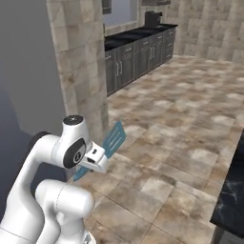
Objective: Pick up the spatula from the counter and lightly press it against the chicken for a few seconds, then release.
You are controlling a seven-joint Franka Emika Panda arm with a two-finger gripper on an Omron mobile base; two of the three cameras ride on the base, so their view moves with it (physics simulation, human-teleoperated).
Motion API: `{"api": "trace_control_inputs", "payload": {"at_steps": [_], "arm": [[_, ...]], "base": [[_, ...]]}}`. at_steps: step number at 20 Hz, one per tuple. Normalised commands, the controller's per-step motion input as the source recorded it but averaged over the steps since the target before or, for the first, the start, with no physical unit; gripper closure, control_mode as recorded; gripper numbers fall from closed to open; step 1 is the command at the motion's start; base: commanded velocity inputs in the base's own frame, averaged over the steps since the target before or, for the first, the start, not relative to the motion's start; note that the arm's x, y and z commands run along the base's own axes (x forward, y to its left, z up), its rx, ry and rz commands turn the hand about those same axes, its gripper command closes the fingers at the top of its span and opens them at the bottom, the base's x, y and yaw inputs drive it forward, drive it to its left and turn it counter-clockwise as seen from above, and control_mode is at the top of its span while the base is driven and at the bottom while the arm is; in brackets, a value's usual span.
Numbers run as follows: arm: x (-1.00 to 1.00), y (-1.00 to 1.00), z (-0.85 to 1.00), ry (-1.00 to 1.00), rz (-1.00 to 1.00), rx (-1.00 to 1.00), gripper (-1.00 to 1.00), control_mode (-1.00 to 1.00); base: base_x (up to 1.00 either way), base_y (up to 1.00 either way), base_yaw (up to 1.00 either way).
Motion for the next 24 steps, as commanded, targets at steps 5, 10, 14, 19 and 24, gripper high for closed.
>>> {"api": "trace_control_inputs", "payload": {"at_steps": [5, 10, 14, 19, 24], "arm": [[0.0, 0.0, 0.0, 0.0, 0.0, 0.0, 1.0, 1.0], [0.0, 0.0, 0.0, 0.0, 0.0, 0.0, 1.0, 1.0], [0.0, 0.0, 0.0, 0.0, 0.0, 0.0, 1.0, 1.0], [0.0, 0.0, 0.0, 0.0, 0.0, 0.0, 1.0, 1.0], [0.0, 0.0, 0.0, 0.0, 0.0, 0.0, 1.0, 1.0]], "base": [[0.98, 0.19, -0.32], [0.89, 0.32, -0.35], [0.65, 0.25, -0.41], [0.68, 0.19, -0.4], [0.88, 0.38, -0.26]]}}
